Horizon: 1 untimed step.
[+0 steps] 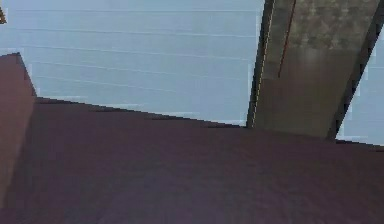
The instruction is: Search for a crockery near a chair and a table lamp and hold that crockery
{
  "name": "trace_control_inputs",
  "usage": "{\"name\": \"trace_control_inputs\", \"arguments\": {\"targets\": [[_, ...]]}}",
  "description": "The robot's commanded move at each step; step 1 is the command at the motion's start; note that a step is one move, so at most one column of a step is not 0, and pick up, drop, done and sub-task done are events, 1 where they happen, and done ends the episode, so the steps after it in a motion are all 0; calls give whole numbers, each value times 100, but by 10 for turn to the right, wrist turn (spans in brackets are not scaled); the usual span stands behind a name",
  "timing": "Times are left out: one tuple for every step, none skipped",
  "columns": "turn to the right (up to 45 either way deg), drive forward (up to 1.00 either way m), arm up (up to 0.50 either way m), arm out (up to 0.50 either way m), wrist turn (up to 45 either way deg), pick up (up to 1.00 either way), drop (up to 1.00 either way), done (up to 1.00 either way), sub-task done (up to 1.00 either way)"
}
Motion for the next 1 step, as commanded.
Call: {"name": "trace_control_inputs", "arguments": {"targets": [[180,0,0,0,0,0,0,0,0]]}}
